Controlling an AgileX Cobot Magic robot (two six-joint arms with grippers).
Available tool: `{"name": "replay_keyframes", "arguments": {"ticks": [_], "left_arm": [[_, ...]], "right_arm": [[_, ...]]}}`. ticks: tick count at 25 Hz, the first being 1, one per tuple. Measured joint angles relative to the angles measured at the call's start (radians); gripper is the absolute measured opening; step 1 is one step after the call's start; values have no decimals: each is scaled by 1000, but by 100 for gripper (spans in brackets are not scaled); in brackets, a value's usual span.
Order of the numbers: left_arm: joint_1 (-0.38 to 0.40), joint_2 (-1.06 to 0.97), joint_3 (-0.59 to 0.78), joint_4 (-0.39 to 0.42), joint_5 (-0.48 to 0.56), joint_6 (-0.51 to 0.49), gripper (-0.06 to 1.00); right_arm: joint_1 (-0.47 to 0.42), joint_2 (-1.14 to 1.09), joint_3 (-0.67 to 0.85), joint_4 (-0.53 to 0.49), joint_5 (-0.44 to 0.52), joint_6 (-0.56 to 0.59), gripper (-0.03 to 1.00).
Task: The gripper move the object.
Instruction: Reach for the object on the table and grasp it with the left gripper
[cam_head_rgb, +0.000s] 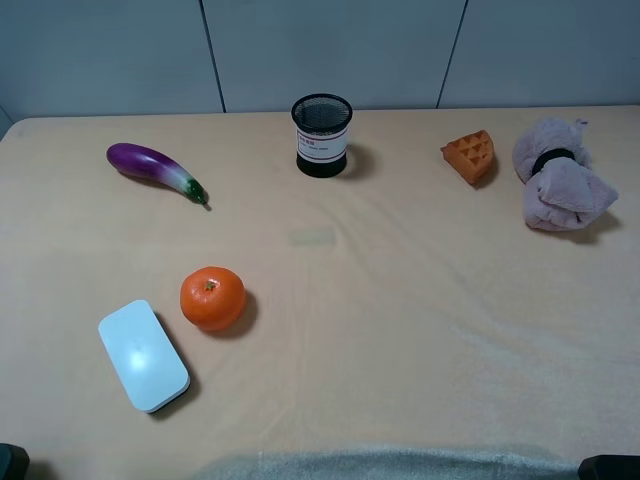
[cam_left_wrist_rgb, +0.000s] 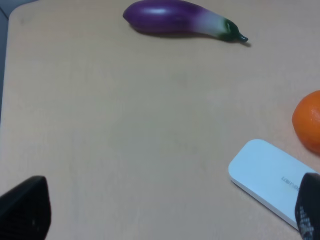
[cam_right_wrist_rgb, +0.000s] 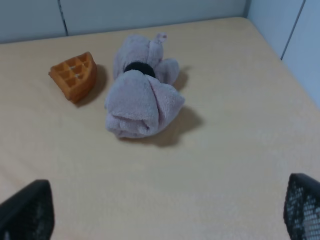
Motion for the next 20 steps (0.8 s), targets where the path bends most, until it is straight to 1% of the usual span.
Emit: {"name": "replay_keyframes", "arguments": {"ticks": [20], "left_arm": [[0, 0, 0, 0, 0, 0, 98]], "right_arm": [[0, 0, 0, 0, 0, 0, 69]]}}
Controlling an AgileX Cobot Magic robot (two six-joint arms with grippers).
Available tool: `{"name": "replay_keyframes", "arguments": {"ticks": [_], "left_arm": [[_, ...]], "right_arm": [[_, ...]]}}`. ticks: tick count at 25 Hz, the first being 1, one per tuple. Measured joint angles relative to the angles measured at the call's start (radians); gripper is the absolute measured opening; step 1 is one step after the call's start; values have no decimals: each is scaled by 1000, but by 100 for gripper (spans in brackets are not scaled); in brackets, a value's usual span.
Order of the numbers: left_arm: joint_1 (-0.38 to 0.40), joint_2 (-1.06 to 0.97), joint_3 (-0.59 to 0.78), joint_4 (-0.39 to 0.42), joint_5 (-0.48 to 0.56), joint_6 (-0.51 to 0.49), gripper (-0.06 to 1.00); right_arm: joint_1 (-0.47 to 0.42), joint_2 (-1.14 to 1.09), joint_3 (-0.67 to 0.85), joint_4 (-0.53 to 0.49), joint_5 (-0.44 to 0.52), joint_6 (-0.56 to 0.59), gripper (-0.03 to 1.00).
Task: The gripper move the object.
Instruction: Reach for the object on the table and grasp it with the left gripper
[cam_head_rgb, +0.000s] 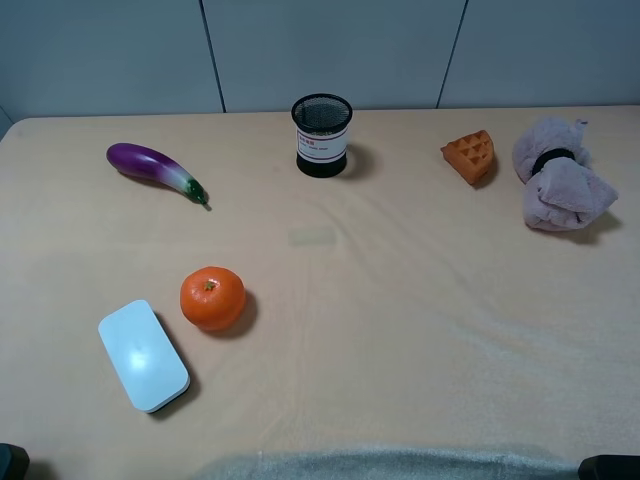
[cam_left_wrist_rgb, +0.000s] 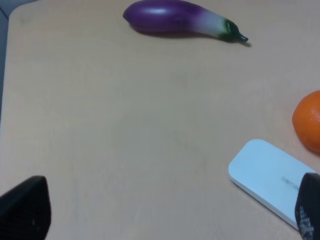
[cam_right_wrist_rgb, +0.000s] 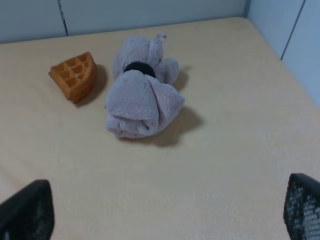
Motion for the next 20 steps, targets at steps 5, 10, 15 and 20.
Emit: {"name": "replay_keyframes", "arguments": {"ticks": [5, 10, 15, 20], "left_arm": [[0, 0, 0, 0, 0, 0, 98], [0, 4, -4, 0, 1, 0, 98], [0, 121, -56, 0, 0, -3, 98], [0, 282, -116, 0, -1, -3, 98]], "right_arm": [[0, 0, 0, 0, 0, 0, 69], [0, 0, 0, 0, 0, 0, 69], [0, 0, 0, 0, 0, 0, 69], [0, 0, 0, 0, 0, 0, 69]]}}
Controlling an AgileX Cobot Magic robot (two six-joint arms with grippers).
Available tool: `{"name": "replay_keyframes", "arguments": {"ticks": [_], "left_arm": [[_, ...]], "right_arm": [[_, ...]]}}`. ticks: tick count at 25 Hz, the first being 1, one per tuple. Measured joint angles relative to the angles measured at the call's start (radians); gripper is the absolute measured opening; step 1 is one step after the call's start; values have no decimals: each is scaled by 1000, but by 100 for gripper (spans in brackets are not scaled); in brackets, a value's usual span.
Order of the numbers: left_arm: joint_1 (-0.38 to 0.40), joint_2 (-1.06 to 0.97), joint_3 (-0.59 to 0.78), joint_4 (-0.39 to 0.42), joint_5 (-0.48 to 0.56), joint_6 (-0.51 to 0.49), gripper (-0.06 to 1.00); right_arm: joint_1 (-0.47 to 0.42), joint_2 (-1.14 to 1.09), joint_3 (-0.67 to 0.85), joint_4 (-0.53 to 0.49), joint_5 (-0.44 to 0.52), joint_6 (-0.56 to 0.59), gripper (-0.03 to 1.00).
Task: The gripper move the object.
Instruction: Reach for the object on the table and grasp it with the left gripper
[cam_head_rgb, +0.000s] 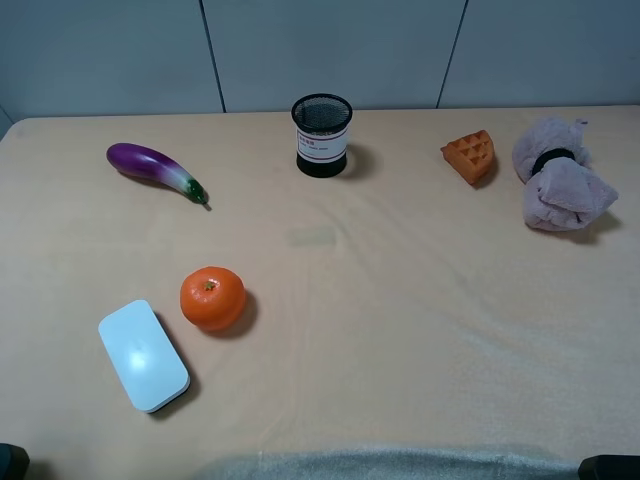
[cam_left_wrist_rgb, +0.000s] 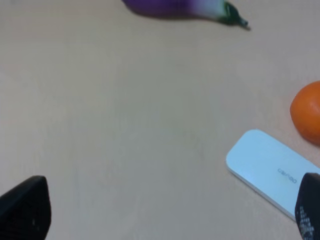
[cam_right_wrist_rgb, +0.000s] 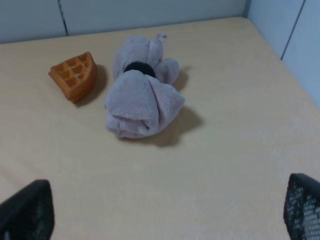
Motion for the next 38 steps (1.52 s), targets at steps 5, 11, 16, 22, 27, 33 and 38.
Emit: {"name": "replay_keyframes", "arguments": {"ticks": [5, 11, 16, 22, 27, 33, 38], "left_arm": [[0, 184, -86, 0, -1, 4, 98], [0, 401, -194, 0, -1, 61, 98], [0, 585, -297, 0, 24, 124, 98], [0, 789, -437, 0, 87, 219, 98], [0, 942, -547, -1, 98, 302, 98], [0, 1104, -651, -1, 99, 413, 98], [0, 1242, -725, -1, 98, 489, 98]], "right_arm": [[0, 0, 0, 0, 0, 0, 69], [0, 0, 0, 0, 0, 0, 69], [0, 0, 0, 0, 0, 0, 69], [0, 0, 0, 0, 0, 0, 69], [0, 0, 0, 0, 0, 0, 69], [0, 0, 0, 0, 0, 0, 69], [0, 0, 0, 0, 0, 0, 69]]}}
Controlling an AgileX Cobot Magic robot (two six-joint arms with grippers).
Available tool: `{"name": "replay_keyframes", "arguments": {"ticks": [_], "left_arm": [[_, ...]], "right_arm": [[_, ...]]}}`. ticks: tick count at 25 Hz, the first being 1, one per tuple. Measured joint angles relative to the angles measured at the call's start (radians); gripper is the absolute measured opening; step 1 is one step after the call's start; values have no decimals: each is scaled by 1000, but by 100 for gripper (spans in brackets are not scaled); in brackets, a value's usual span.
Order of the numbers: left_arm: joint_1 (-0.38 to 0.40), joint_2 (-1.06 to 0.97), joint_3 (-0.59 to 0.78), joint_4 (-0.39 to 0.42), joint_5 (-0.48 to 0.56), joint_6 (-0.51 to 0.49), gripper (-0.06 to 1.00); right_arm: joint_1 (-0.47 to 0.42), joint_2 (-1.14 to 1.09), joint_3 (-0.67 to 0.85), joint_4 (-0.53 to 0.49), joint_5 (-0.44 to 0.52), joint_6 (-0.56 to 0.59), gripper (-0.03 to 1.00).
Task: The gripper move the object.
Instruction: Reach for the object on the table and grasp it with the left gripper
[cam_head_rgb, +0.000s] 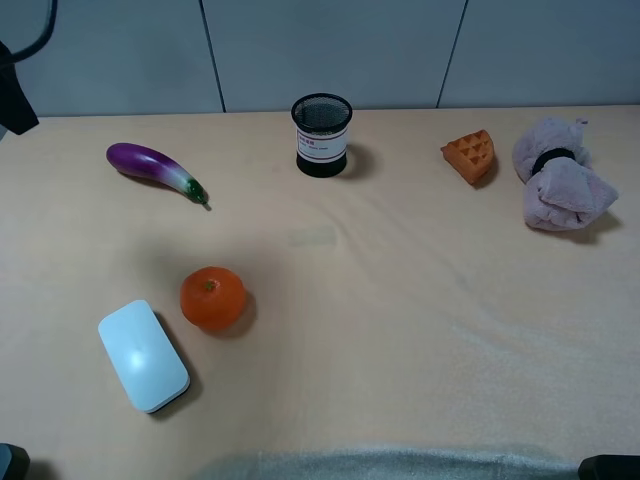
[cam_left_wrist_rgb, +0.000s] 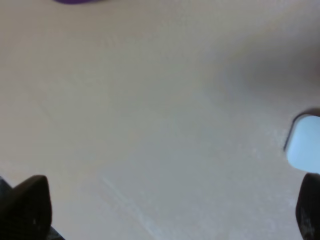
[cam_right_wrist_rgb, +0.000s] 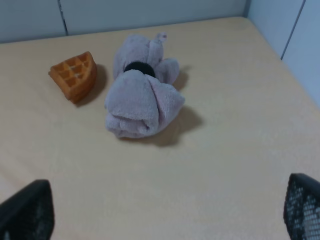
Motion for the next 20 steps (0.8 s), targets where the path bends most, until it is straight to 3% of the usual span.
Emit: {"name": "replay_keyframes", "arguments": {"ticks": [20], "left_arm": [[0, 393, -231, 0, -1, 219, 98]], "right_arm": [[0, 0, 0, 0, 0, 0, 69]]}}
